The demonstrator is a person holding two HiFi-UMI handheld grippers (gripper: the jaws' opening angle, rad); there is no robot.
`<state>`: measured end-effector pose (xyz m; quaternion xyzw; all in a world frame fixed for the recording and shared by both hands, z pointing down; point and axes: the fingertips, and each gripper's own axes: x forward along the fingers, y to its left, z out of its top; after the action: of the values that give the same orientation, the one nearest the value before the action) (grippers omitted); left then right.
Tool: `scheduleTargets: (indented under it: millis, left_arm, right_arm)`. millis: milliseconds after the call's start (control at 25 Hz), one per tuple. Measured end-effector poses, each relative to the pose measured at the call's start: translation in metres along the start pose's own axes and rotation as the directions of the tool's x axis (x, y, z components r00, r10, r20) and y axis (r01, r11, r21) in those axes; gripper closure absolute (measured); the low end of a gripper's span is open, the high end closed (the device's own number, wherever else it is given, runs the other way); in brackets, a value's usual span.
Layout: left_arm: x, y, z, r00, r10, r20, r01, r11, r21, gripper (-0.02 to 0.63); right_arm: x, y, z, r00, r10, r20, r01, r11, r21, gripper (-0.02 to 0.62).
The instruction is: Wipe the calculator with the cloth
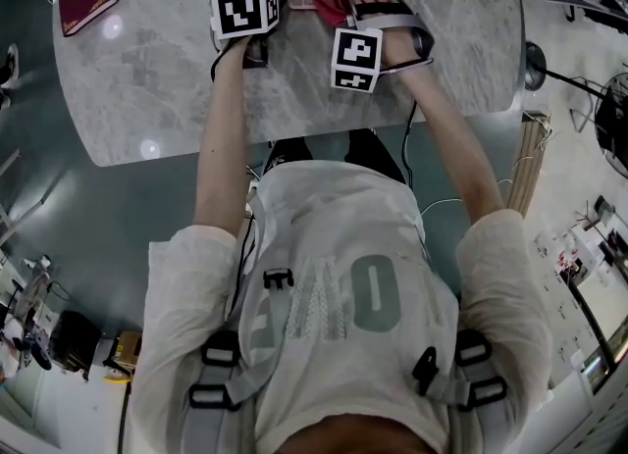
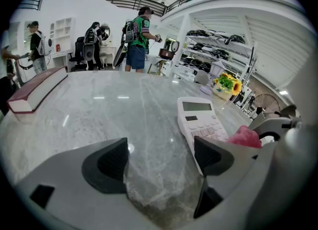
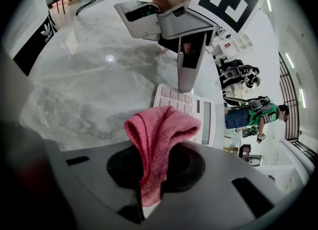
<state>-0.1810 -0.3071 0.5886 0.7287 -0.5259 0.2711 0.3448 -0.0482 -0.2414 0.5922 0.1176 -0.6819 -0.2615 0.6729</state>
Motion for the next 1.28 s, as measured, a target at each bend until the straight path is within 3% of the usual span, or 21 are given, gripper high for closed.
scheduleTargets:
  millis: [280,440,640,800,920,1040,1160,1280]
  left_arm:
    - [0.002,-0.001,0.000,1.000,-0.005,-0.015,0.005,1.000,-0.002,0.187]
    - [-0.004,0.002,0.005,1.000,-0.001,-0.005,0.001,1.000,-0.018,0.189]
    - [-0.037,-0.003,0.061,0.990,0.035,0.139,-0.034,0.999,-0.011,0.189]
    - [-0.081,-0.026,0.133,0.960,0.014,0.281,-0.031,0.998,0.057,0.195]
    - [-0.126,-0.044,0.187,0.905,-0.012,0.425,-0.039,0.993,0.111,0.233]
    - [-0.184,-0.067,0.218,0.802,-0.028,0.596,-0.050,0.992,0.113,0.327]
    - [-0.238,-0.091,0.230,0.699,-0.040,0.714,-0.096,0.984,0.149,0.429]
    - [-0.283,-0.108,0.228,0.582,-0.041,0.812,-0.132,0.981,0.144,0.451]
  right_arm:
    - [0.001,-0.003,-0.002,0.999,0.020,0.026,-0.022,0.999,0.049,0.543]
    - [-0.006,-0.020,-0.001,0.999,-0.019,0.037,0.017,0.998,0.066,0.541]
    - [-0.040,-0.075,-0.007,0.987,-0.146,0.064,0.139,0.985,0.099,0.541]
    - [-0.087,-0.134,-0.015,0.955,-0.282,0.095,0.264,0.951,0.160,0.541]
    - [-0.123,-0.177,-0.017,0.913,-0.383,0.138,0.339,0.903,0.264,0.541]
    - [-0.169,-0.202,-0.021,0.854,-0.481,0.197,0.374,0.833,0.408,0.541]
    - [-0.222,-0.220,-0.029,0.759,-0.604,0.242,0.405,0.730,0.550,0.541]
    - [-0.267,-0.227,-0.037,0.647,-0.709,0.281,0.364,0.611,0.703,0.541]
